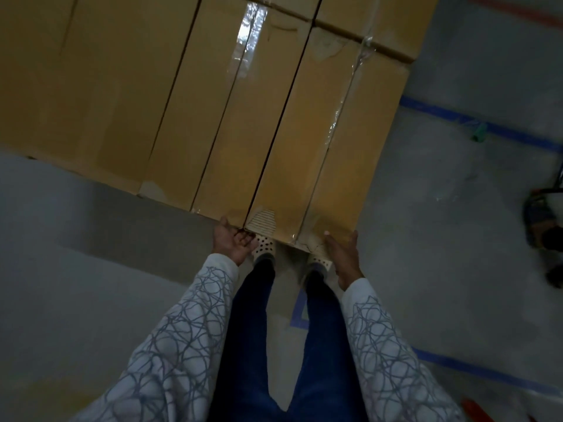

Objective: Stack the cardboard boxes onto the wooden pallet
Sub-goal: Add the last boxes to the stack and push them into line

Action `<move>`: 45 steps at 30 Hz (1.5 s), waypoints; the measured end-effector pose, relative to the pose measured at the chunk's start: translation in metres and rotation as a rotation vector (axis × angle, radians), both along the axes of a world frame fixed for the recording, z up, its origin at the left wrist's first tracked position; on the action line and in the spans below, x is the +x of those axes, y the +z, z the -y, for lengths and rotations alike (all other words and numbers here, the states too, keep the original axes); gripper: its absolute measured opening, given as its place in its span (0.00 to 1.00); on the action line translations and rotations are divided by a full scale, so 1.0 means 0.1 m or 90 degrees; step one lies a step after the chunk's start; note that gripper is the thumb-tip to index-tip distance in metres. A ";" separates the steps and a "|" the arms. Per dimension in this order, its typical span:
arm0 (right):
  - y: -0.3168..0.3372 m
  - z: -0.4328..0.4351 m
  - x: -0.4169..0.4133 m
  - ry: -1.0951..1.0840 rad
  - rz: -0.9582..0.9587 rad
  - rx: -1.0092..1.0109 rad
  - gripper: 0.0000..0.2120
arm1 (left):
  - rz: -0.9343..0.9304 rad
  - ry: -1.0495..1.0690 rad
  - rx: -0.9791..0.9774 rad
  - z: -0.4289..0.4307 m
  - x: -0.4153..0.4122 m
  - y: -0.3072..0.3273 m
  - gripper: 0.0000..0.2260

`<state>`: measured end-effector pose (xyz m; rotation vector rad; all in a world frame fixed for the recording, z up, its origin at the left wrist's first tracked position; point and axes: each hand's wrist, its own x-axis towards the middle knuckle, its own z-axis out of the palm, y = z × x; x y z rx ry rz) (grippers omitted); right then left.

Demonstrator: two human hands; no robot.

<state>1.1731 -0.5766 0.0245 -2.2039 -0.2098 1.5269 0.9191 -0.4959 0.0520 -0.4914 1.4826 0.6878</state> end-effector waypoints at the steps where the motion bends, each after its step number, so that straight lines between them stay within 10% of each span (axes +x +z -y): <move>1: 0.06 0.02 0.02 0.043 0.017 -0.002 0.46 | -0.018 -0.019 -0.006 0.00 0.02 0.06 0.33; 16: 1.77 -0.01 -0.05 0.672 0.181 0.084 0.35 | -0.402 -0.672 0.267 1.01 0.29 1.96 0.25; 41: 2.08 -0.31 -3.81 1.144 0.297 0.163 0.28 | -0.726 -0.839 0.214 1.39 -2.98 1.94 0.29; 45: 2.21 -0.50 -4.33 1.148 0.169 0.141 0.23 | -0.615 -0.644 0.295 1.34 -3.46 1.92 0.21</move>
